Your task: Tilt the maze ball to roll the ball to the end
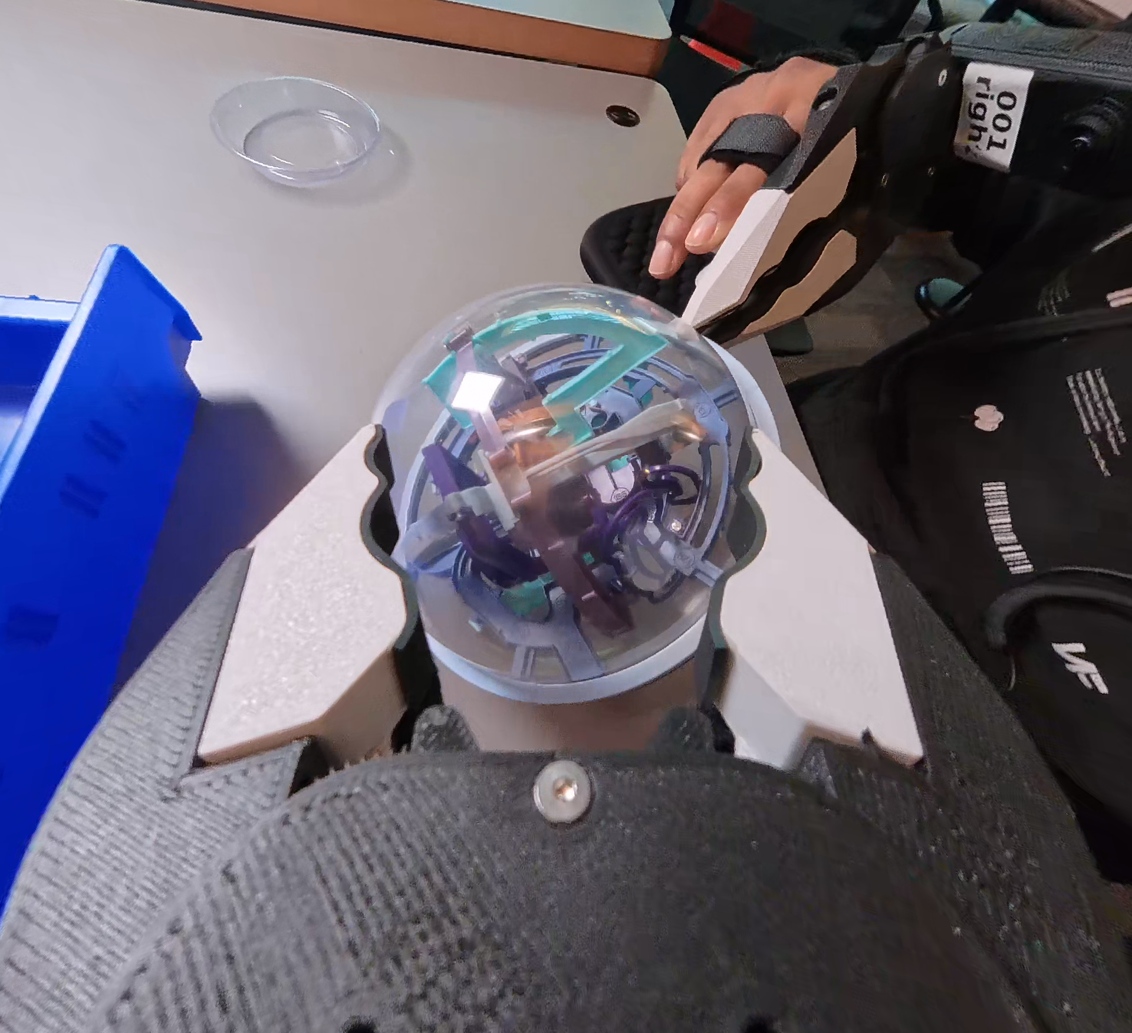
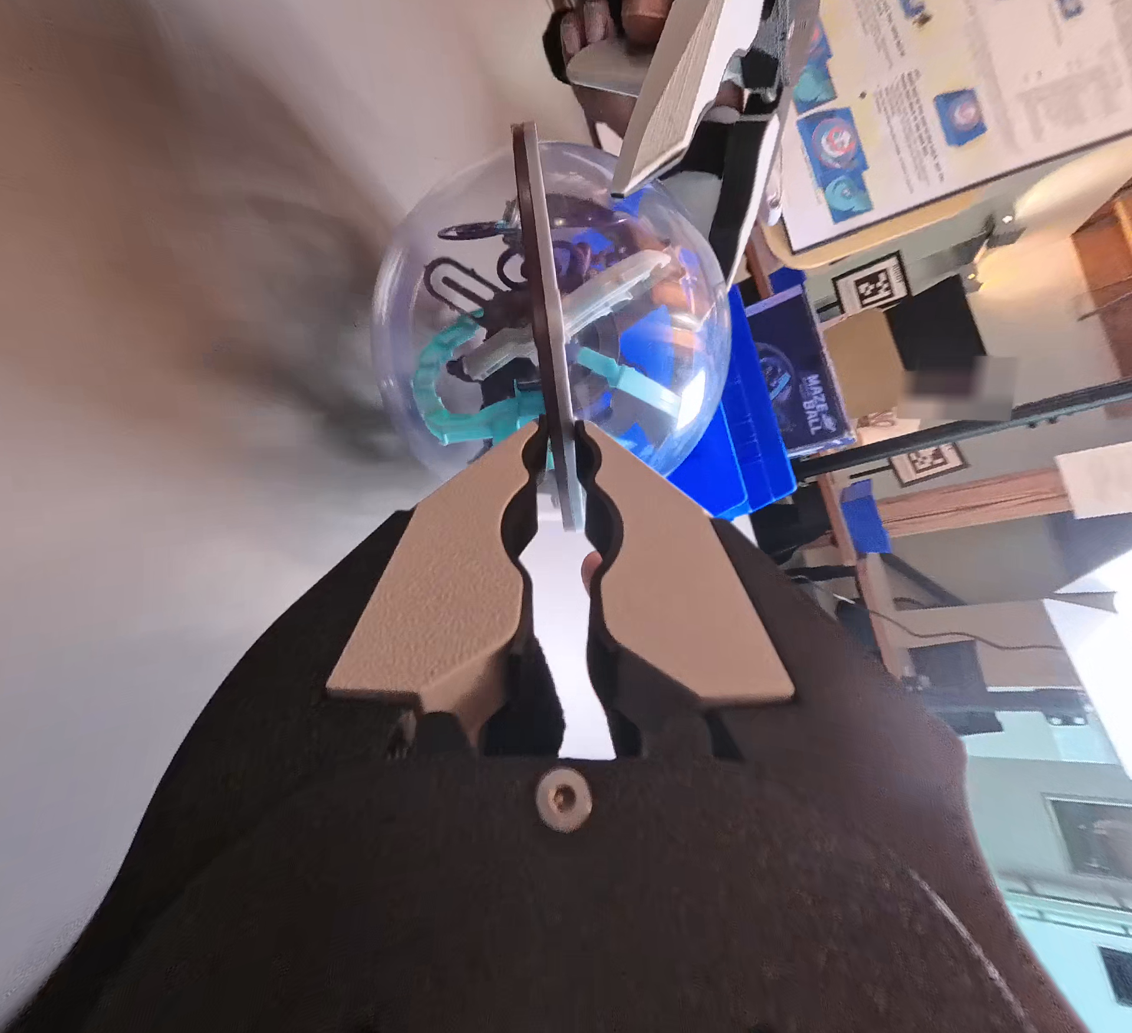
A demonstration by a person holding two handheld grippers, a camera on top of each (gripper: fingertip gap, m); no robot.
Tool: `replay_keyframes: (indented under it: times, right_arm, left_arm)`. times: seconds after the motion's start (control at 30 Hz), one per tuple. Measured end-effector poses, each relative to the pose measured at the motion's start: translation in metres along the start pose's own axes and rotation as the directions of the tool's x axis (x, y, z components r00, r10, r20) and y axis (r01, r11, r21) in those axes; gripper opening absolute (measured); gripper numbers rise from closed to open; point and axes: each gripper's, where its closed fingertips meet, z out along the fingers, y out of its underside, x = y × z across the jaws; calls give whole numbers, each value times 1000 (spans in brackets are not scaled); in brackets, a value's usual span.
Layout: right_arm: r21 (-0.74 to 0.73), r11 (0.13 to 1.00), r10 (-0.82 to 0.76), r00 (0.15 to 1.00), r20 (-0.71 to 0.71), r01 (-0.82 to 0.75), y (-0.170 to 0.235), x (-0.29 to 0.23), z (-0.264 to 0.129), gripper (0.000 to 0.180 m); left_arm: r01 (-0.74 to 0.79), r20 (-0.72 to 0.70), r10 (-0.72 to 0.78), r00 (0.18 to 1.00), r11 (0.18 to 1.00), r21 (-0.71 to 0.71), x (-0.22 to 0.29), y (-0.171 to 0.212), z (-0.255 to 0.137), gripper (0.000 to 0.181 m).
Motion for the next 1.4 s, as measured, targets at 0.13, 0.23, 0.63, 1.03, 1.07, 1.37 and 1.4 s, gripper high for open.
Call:
replay_keyframes:
  times: [0.13, 0.23, 0.63, 1.03, 1.07, 1.37, 1.4]
  right_arm:
    - [39, 999, -35, 999, -38, 37, -8, -6, -1, 6]
    - [79, 997, -20, 999, -45, 23, -12, -10, -2, 7]
    - [166, 982, 100, 992, -75, -86, -8, 1, 3, 12]
    - [170, 951, 259, 966, 18, -259, 0, 15, 11, 9]
    - [167, 947, 275, 961, 22, -275, 0, 15, 11, 9]
    - [110, 928, 354, 935, 38, -356, 13, 16, 20, 9]
    - [97, 930, 352, 935, 37, -354, 15, 16, 22, 8]
  left_arm:
    - [-67, -2, 67, 998, 998, -6, 7, 4, -4, 111]
    - [-114, -1, 114, 993, 993, -1, 13, 6, -5, 111]
    - [-72, -10, 73, 997, 992, 99, 7, 10, -14, 110]
    - [18, -49, -12, 999, 992, 125, -12, 5, -12, 110]
    - [22, -51, -16, 999, 992, 122, -12, 5, -12, 110]
    - [127, -15, -126, 992, 986, 109, -23, 0, -12, 109]
    - [148, -6, -149, 989, 983, 105, -25, -1, -11, 109]
